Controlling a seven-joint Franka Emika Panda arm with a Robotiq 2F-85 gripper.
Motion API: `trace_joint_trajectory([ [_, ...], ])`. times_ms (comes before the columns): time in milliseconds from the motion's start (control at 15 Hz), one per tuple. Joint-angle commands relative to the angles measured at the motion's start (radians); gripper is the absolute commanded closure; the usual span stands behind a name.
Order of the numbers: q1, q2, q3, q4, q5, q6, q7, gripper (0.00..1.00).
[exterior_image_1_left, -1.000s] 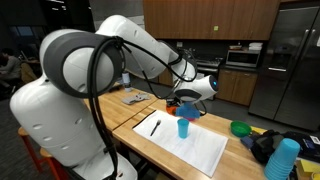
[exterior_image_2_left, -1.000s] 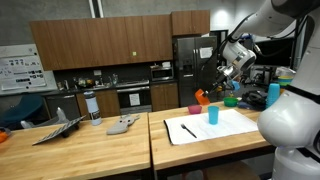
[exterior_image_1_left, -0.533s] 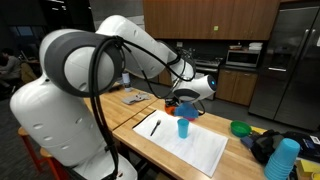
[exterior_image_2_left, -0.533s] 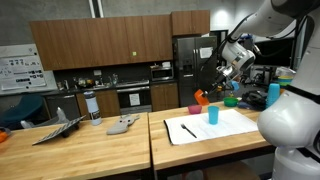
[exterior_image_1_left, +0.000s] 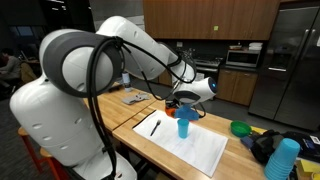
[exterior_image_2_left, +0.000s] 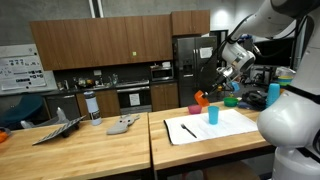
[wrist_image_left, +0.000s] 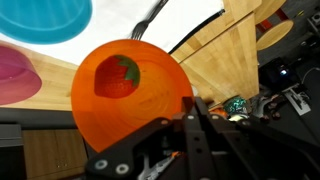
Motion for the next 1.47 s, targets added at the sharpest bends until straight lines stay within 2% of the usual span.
trace_joint_trajectory([
  [0, -0.031, -0.023, 0.005, -0.022, 0.007, -0.006, -0.006, 0.99],
  [400, -0.050, -0.021, -0.005, -0.032, 0.022, -0.016, -0.020, 0.99],
  [800, -0.063, -0.005, -0.023, -0.020, 0.066, -0.097, -0.060, 0.99],
  [1400, -0.091, -0.005, -0.031, -0.015, 0.055, -0.141, -0.071, 0.99],
])
